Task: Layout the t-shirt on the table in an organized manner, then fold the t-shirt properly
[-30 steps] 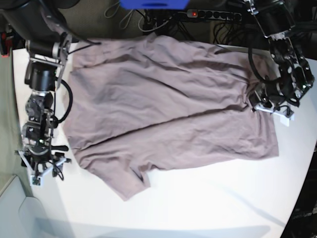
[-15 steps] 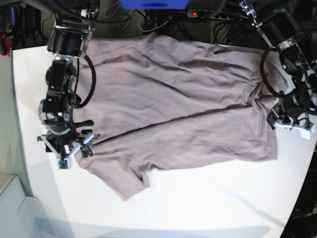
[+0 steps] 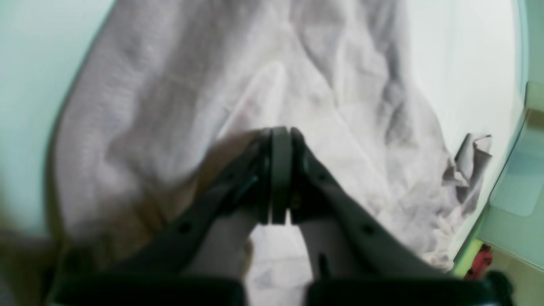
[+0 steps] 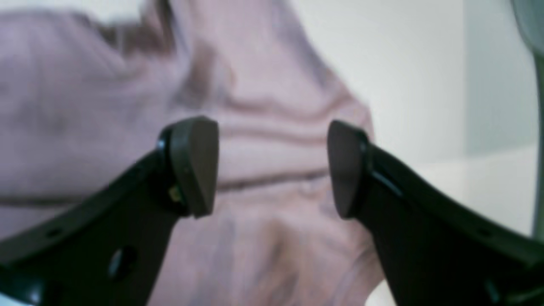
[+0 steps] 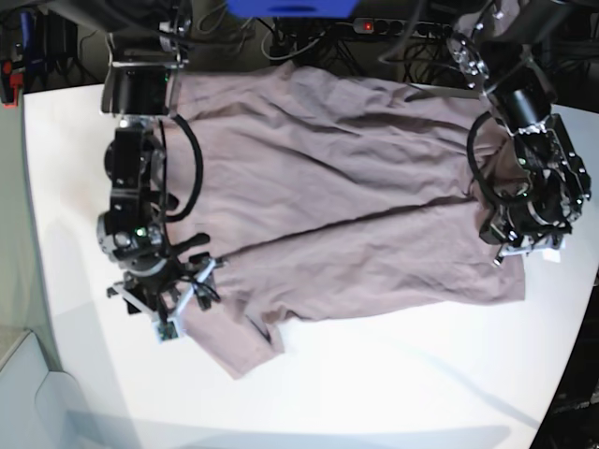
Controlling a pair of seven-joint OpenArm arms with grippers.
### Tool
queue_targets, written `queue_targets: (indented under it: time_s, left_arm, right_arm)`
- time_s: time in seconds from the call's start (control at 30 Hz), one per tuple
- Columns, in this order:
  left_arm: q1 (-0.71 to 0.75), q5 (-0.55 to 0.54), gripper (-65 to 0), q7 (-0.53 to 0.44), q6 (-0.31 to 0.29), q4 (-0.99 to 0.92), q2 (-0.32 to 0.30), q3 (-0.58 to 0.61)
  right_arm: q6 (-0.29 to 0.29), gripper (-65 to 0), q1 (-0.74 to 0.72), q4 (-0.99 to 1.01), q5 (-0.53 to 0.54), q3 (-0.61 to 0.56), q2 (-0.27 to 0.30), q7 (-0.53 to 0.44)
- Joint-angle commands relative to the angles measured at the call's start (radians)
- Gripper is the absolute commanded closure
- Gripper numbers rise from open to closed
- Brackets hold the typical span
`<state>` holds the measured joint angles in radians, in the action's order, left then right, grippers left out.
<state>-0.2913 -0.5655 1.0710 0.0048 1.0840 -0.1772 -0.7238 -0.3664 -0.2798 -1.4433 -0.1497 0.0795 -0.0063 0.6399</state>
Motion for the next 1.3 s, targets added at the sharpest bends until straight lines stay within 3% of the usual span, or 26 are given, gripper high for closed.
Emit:
queue_targets:
  time_s: [0.0,0.13,0.27,0.43,0.57,0.83,1.13,1.27]
  left_arm:
    - [-0.006,-0.017,-0.3,-0.001,0.001,0.002,-0.012,0.000]
    - [0.088,-0.026,-0.2,0.010,-0.001,-0.005,-0.009,0.008]
    - [0.152,-0.027,-0.2,0.114,-0.002,0.000,0.011,0.092]
    - [0.212,-0.057,-0.2,0.211,-0.002,0.135,0.066,0.100]
    - [0.238,-0.100,-0.2,0.226,-0.002,0.249,0.083,0.102]
    - [0.287,-0.103,-0.2,0.226,-0.002,0.267,0.083,0.102]
    - [0.275,-0.118,-0.2,0.225,-0.002,0.279,0.055,0.094]
    - [0.266,-0.268,-0.2,0.226,-0.002,0.342,0.043,0.094]
  right_arm:
    - [0.002,-40.0,-0.046,0.014,0.006,-0.013,0.001,-0.019]
    - [0.004,-39.9,-0.120,0.149,0.006,-0.039,-0.024,-0.022]
    - [0.004,-39.9,-0.164,0.252,0.006,-0.036,-0.053,-0.024]
    - [0.004,-39.9,-0.181,0.299,0.006,-0.040,-0.099,-0.033]
    - [0.004,-40.2,-0.210,0.390,0.006,-0.042,-0.119,-0.122]
    - [0.010,-40.0,-0.355,0.755,0.005,-0.036,-0.113,-0.288]
    - [0.244,-40.4,-0.385,0.930,0.003,-0.037,-0.017,-0.498]
    - [0.353,-40.4,-0.398,0.975,0.005,-0.034,0.045,-0.547]
